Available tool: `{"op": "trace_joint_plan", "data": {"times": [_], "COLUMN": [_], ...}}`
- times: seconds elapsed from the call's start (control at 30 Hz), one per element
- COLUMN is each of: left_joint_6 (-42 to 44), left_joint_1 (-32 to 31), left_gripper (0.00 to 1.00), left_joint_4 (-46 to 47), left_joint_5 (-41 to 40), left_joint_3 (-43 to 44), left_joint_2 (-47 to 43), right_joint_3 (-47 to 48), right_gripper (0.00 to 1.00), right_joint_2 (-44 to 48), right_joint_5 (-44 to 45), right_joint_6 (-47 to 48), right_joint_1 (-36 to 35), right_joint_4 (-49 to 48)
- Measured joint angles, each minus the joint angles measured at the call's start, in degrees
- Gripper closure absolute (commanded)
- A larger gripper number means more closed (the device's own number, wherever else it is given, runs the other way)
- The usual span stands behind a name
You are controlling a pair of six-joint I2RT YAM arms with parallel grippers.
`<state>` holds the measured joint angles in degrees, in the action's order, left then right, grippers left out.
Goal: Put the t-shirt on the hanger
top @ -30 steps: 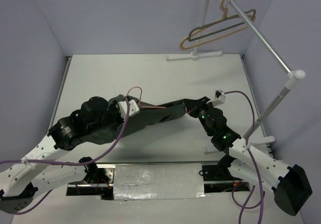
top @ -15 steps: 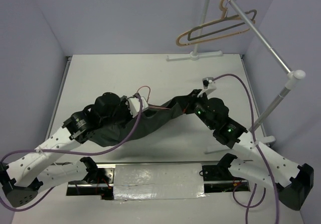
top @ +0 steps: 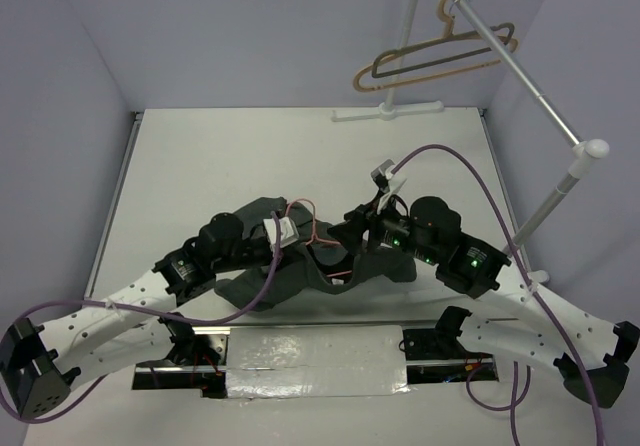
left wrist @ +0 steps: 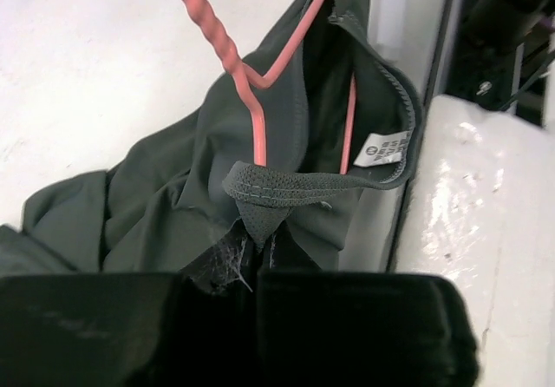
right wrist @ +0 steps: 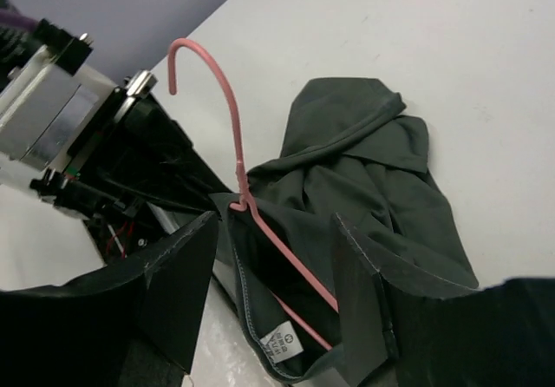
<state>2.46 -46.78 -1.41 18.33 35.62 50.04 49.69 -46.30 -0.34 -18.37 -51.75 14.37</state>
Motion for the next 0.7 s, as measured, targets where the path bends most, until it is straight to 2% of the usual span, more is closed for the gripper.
{"op": "trace_joint_plan", "data": {"times": [0.23, 0.47, 0.57, 0.63, 0.67, 0.7], "left_joint_6": [-2.8, -4.2, -4.4, -4.5, -4.7, -5.0], "left_joint_1": [-0.5, -1.0, -1.1, -1.2, -1.2, -1.2], "left_gripper": [1.00, 1.00, 1.00, 1.00, 1.00, 1.00], "left_joint_4": [6.0, 9.3, 10.1, 10.8, 11.4, 12.0], "left_joint_5": [3.5, 6.5, 7.3, 7.8, 8.0, 8.0], "left_joint_3": [-1.7, -2.3, -2.8, -3.3, -3.6, -3.9], "left_joint_2": [-1.5, -2.1, -2.2, -2.1, -2.1, -2.1], "right_joint_3": [1.1, 1.8, 2.2, 3.1, 3.6, 4.1], "right_gripper": [0.37, 0.37, 0.41, 0.78, 1.00, 1.00], "right_joint_2": [0.1, -5.3, -7.5, -9.3, -10.2, -11.1], "right_joint_5": [-4.8, -9.4, -11.7, -13.1, -13.7, -14.5], "right_joint_6": [3.8, 5.5, 5.9, 6.4, 6.5, 6.4], "right_joint_1": [-0.3, -0.3, -0.3, -0.3, -0.3, -0.3], "right_joint_4": [0.3, -4.5, -7.4, -9.5, -10.5, -11.4]}}
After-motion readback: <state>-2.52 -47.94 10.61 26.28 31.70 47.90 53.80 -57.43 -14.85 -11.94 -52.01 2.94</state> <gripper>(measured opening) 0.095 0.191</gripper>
